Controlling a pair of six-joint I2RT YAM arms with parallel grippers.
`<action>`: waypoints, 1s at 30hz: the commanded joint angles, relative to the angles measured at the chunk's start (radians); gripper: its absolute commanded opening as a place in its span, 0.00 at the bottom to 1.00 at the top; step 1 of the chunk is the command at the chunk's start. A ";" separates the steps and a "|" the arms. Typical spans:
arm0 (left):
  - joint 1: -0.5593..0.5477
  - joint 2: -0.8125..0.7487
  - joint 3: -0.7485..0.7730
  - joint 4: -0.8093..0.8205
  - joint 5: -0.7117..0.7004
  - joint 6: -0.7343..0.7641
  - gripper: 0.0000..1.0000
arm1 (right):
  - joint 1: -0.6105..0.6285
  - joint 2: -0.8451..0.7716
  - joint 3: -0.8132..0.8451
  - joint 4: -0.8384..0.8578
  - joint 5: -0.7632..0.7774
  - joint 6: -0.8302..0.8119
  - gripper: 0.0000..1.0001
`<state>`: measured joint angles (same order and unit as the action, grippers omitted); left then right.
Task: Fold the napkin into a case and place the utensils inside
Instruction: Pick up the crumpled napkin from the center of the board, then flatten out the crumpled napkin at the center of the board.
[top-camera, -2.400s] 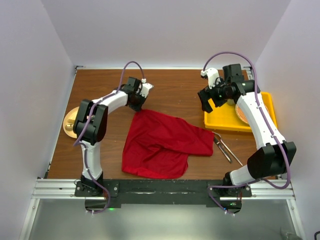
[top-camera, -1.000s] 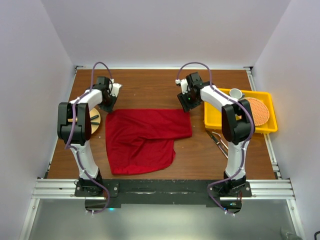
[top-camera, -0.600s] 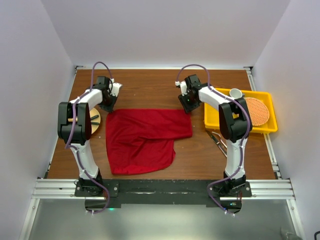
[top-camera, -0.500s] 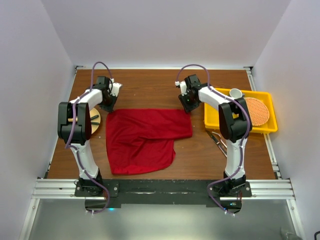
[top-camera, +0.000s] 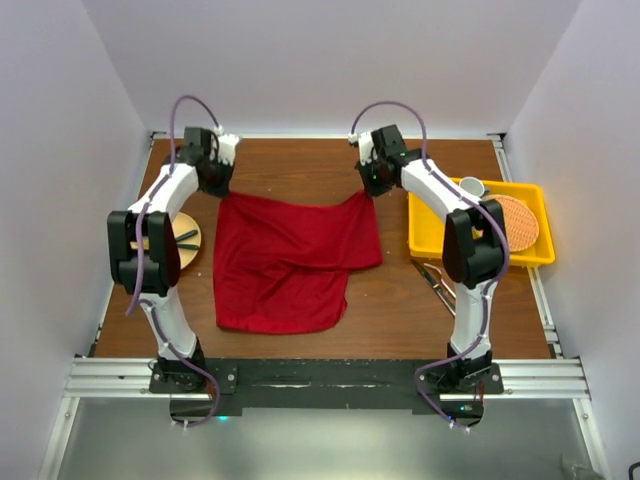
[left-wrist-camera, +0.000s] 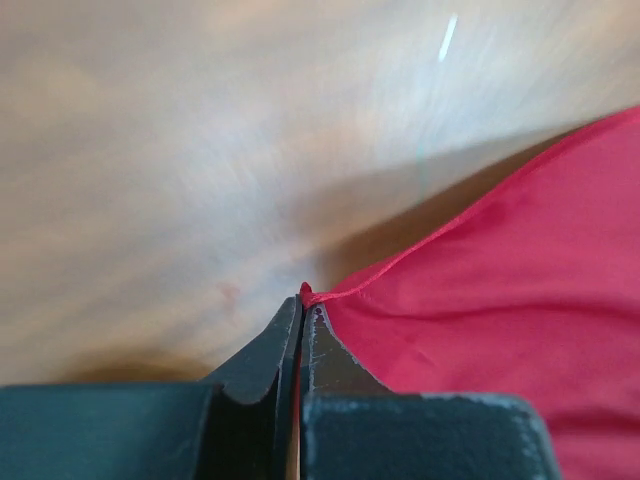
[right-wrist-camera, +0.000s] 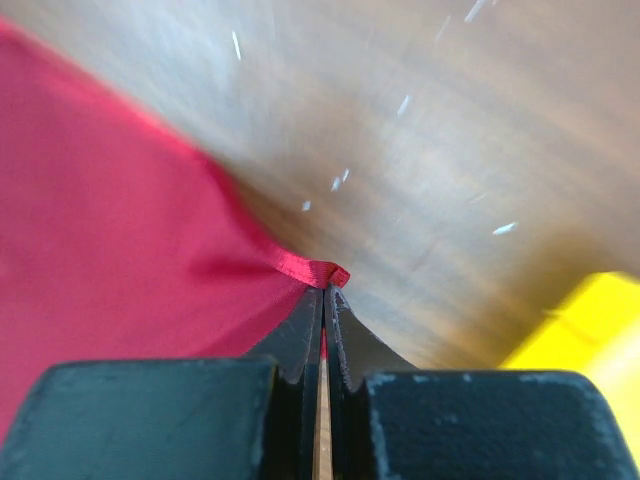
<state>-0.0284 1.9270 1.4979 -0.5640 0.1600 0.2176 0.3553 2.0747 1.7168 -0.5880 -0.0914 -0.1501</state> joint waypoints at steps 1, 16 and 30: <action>0.005 -0.161 0.195 0.026 0.056 -0.047 0.00 | 0.004 -0.203 0.138 0.070 0.016 -0.020 0.00; 0.005 -0.627 0.271 0.184 0.079 -0.072 0.00 | 0.008 -0.643 0.146 0.237 0.046 -0.063 0.00; 0.005 -1.172 0.013 0.124 0.242 -0.052 0.00 | 0.017 -1.125 -0.080 0.120 -0.177 -0.115 0.00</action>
<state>-0.0273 0.8326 1.5173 -0.3996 0.3153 0.1833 0.3664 1.0554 1.6661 -0.4099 -0.1574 -0.2253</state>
